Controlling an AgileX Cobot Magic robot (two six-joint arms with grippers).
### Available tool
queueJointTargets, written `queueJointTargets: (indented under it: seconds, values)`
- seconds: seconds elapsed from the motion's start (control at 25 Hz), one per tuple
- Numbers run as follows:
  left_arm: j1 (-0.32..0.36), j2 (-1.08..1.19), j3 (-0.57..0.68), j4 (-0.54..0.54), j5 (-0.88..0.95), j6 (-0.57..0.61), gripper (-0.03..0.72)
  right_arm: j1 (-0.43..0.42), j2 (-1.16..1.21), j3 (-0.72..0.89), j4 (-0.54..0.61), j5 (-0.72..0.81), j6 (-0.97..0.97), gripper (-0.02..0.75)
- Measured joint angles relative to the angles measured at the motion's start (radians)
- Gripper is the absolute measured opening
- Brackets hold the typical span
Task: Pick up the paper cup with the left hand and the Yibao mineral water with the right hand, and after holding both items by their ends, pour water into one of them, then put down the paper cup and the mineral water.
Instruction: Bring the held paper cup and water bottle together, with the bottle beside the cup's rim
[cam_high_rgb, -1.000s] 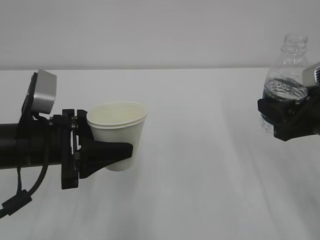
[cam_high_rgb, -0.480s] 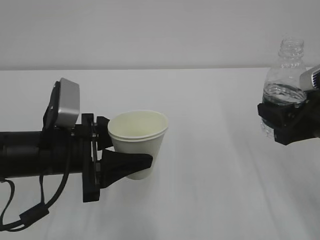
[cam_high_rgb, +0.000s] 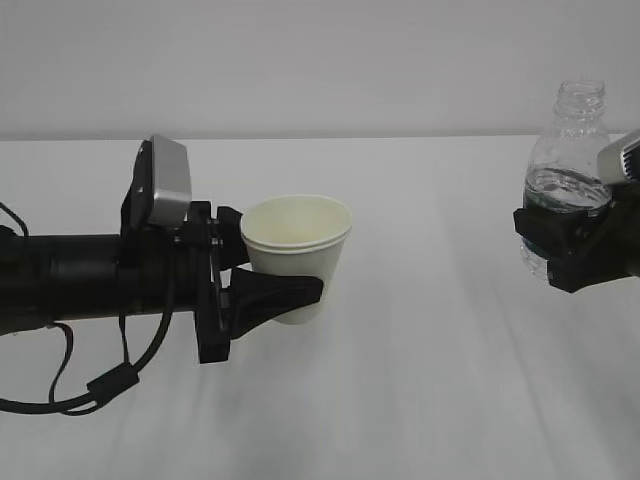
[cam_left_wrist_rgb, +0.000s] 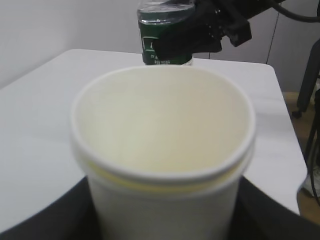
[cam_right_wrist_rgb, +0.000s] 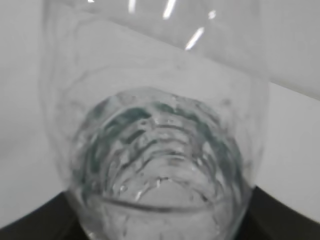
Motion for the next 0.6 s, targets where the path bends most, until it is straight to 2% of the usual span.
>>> queueJointTargets:
  seconds: [0.16,0.44,0.6]
  values:
    - [-0.008,0.029,-0.022,0.000,0.000,0.012,0.421,0.000,0.000,0.000,0.000,0.000,0.000,0.435]
    - [-0.090,0.069,-0.070,0.006,0.000,0.023,0.421,0.000,0.000,0.000,-0.010,0.000,0.000,0.435]
    - [-0.102,0.073,-0.078,0.002,0.000,0.053,0.421,0.000,0.000,0.000,-0.025,0.000,0.000,0.435]
